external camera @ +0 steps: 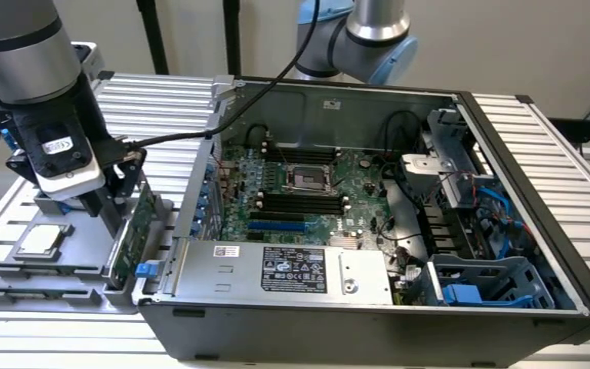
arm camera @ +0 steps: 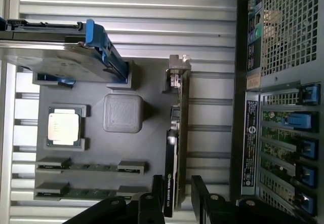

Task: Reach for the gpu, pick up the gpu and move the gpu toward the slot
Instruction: 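Pick up the gpu and move the gpu toward the slot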

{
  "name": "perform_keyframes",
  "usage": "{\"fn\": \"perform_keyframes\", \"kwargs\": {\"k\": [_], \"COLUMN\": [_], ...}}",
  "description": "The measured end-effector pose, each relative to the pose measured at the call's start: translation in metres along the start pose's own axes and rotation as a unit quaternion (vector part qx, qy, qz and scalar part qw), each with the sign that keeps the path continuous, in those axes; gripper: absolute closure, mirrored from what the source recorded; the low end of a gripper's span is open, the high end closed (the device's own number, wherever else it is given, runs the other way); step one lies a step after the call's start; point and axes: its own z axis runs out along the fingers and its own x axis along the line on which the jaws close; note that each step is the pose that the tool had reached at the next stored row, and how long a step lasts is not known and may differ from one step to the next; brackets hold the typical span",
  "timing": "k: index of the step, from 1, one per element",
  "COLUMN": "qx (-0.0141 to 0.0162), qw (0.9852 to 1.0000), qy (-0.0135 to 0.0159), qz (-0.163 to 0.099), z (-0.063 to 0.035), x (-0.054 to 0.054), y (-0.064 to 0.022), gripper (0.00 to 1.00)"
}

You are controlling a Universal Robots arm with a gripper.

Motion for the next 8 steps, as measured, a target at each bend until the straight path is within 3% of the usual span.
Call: {"fn": "perform_keyframes", "kwargs": {"k": [8], "qx": [0.0], "qw": [1.0], "qy": [-0.0027], "qz": [0.0], "z": [0.0145], "x": [0.0], "y": [0.0003], "gripper": [0.64]}}
